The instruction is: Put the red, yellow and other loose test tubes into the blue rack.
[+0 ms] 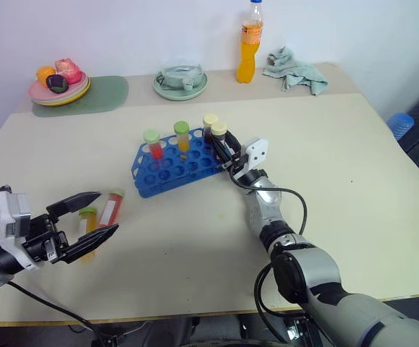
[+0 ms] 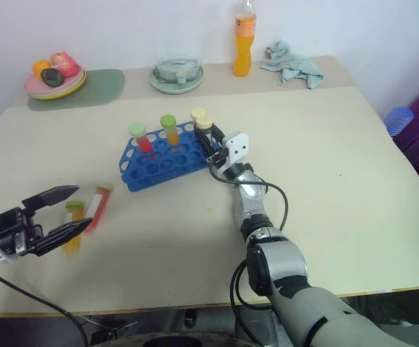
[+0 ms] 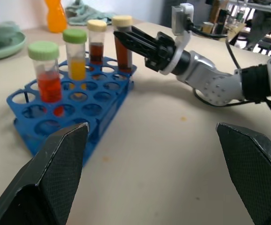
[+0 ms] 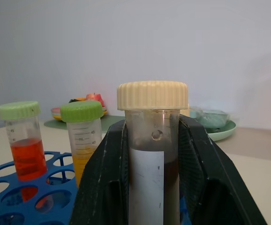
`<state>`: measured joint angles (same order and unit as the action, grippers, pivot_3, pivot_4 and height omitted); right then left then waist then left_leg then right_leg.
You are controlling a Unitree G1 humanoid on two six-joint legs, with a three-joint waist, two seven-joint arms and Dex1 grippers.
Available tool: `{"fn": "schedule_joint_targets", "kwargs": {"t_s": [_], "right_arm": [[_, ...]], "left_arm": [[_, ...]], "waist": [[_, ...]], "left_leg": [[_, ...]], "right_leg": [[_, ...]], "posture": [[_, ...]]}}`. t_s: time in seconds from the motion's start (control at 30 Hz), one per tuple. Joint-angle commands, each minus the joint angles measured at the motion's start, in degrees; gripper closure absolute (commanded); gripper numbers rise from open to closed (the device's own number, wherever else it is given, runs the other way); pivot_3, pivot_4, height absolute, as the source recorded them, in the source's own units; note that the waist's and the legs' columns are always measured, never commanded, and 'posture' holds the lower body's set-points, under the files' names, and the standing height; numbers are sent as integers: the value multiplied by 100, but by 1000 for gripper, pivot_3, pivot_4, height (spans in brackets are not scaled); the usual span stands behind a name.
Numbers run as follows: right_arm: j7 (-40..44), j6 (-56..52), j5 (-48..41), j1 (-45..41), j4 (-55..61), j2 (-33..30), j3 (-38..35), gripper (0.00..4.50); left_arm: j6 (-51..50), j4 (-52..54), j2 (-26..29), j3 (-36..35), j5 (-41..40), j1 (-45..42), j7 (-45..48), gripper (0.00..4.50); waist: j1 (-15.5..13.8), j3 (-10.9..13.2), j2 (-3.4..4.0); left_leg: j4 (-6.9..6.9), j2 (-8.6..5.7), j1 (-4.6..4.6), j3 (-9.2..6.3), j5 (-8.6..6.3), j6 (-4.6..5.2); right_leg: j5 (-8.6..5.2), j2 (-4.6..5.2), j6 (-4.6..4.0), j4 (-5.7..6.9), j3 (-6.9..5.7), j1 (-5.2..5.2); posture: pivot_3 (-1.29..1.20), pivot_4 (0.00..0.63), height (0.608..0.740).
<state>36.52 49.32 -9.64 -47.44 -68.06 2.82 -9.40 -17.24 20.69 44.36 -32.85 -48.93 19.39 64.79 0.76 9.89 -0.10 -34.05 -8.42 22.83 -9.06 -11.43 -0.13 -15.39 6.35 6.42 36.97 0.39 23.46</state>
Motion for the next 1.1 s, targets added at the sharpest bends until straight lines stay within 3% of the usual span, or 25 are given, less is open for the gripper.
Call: {"fn": "schedule_joint_targets", "kwargs": {"t_s": [0.03, 0.23, 0.5, 0.9, 1.1], "right_arm": [[-132, 53, 31, 146, -35, -39, -44, 3648], [-103, 53, 15, 174, -19, -22, -59, 3648], [-121, 74, 26, 217, 14, -27, -68, 26], [-59, 125, 317, 375, 432, -415, 248, 26], [449, -270, 101, 1055, 1618, -791, 459, 26]], "left_arm": [[-38, 111, 33, -237, -95, -5, 54, 0], [-162, 224, 41, -247, -121, -45, -24, 0], [-310, 238, 49, -250, -156, -124, -88, 0], [-425, 278, -79, -118, -147, -216, -239, 0], [-372, 305, -176, -152, -84, -128, -239, 0]], "waist": [[-2, 0, 0], [-4, 0, 0], [40, 0, -2], [39, 0, -3], [4, 0, -3]], "left_leg": [[2, 0, -6, 0, -1, -2], [9, 0, -20, 0, -3, -5], [17, 7, -31, 10, -3, -6], [18, 19, -33, 33, -7, -10], [18, 33, -33, 51, -9, -5]], "right_leg": [[-2, 0, -1, 0, 1, -4], [-7, 0, -2, 1, 3, -14], [-9, -8, -5, 3, 18, -14], [-11, -18, -9, 3, 40, -9], [-12, -28, -10, 1, 55, -7]], "posture": [[0, 150, 740], [0, 150, 740], [0, 150, 740], [0, 150, 740], [0, 150, 740]]}}
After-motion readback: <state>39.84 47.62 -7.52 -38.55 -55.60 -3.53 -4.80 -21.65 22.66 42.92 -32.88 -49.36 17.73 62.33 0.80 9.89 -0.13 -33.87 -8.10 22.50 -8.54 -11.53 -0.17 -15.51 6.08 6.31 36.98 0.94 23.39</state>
